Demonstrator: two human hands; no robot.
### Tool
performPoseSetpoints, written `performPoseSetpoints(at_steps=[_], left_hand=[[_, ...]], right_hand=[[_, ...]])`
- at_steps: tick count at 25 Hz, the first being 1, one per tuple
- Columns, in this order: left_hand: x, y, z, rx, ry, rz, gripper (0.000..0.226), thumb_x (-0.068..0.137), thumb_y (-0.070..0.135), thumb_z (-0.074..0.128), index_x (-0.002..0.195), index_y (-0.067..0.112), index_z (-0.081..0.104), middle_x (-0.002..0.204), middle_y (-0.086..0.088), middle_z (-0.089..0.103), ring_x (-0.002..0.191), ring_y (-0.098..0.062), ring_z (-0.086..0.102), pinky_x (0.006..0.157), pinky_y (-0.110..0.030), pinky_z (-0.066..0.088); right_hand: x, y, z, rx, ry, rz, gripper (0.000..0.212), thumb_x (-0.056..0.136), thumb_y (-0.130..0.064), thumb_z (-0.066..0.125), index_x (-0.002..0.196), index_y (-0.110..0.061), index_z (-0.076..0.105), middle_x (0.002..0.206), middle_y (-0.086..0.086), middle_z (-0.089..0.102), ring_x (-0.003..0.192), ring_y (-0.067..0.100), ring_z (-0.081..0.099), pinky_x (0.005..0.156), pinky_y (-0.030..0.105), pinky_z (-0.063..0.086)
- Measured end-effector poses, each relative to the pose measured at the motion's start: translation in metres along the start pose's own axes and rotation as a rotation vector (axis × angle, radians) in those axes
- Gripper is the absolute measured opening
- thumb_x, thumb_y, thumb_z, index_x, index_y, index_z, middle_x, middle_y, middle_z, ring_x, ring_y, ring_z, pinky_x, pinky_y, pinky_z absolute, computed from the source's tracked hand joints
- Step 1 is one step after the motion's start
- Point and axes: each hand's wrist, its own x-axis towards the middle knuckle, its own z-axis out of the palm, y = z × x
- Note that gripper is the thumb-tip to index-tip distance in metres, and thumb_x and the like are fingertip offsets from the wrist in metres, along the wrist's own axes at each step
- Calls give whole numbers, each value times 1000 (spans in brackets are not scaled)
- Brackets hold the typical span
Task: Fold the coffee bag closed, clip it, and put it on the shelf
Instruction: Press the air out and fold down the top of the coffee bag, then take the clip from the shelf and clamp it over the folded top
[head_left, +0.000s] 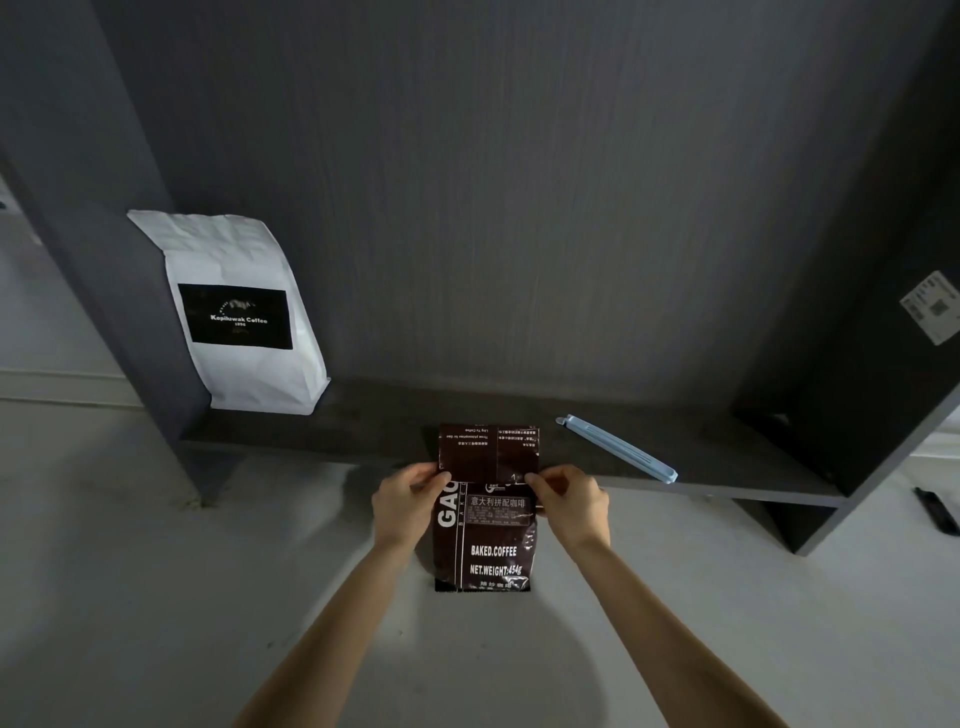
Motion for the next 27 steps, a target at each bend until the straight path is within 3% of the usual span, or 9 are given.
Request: performPoseSetpoints(at_steps=[1, 5, 8, 11, 14, 20, 24, 27], left_hand=[[0, -1, -1, -26, -5, -9, 23, 79, 22, 63, 97, 9, 66, 99, -10, 72, 92, -22, 65, 89, -36, 48], [-11, 3, 3, -37, 11, 33, 27, 81, 20, 61, 104, 7, 61, 108, -11, 68, 98, -21, 62, 84, -26, 41], [-18, 9, 5, 90, 68, 160, 40, 80, 15, 61, 117, 6, 51, 122, -16, 56, 113, -29, 53, 91, -35, 41], [-21, 26, 6, 243, 135, 322, 52, 79, 16, 63, 125, 5, 42, 130, -18, 48, 123, -32, 42, 101, -45, 36], [-19, 50, 14, 346, 148, 517, 45, 79, 18, 63, 120, 8, 49, 125, -14, 56, 119, -31, 48, 99, -47, 37], [-10, 100, 49, 490, -104, 764, 32, 87, 25, 51, 117, 14, 54, 116, -6, 65, 105, -21, 61, 95, -35, 42], [0, 115, 83, 807, -322, 779, 40, 89, 24, 46, 128, 15, 41, 127, -6, 57, 112, -22, 55, 95, -37, 44], [7, 117, 106, 970, -450, 736, 46, 89, 18, 45, 133, 14, 33, 137, -8, 47, 124, -26, 43, 103, -41, 33]], right_hand=[[0, -1, -1, -7, -17, 12, 17, 79, -25, 65, 83, -8, 66, 79, 8, 69, 84, 28, 66, 85, 46, 54], [2, -6, -12, 3, -110, 40, 12, 78, -25, 65, 82, -14, 64, 83, 5, 68, 85, 25, 67, 86, 44, 54], [5, -17, -26, -13, -169, -8, 6, 82, -21, 60, 82, -16, 63, 86, 6, 69, 86, 22, 67, 87, 41, 54], [7, -23, -43, 25, -126, -55, 15, 86, -13, 50, 88, -10, 65, 92, 14, 71, 86, 23, 67, 81, 35, 55], [12, -23, -68, -26, -5, -98, 19, 85, -8, 49, 91, -7, 67, 95, 15, 72, 85, 23, 65, 71, 22, 49], [31, -7, -109, -315, 89, -143, 24, 85, -13, 52, 108, -11, 61, 112, 14, 61, 102, 32, 58, 88, 40, 49], [40, 11, -113, -610, 18, -80, 34, 86, -20, 53, 120, -14, 51, 120, 13, 51, 115, 31, 46, 95, 44, 40], [41, 17, -114, -600, 16, -79, 30, 86, -18, 52, 115, -16, 57, 119, 11, 54, 113, 29, 47, 93, 42, 41]])
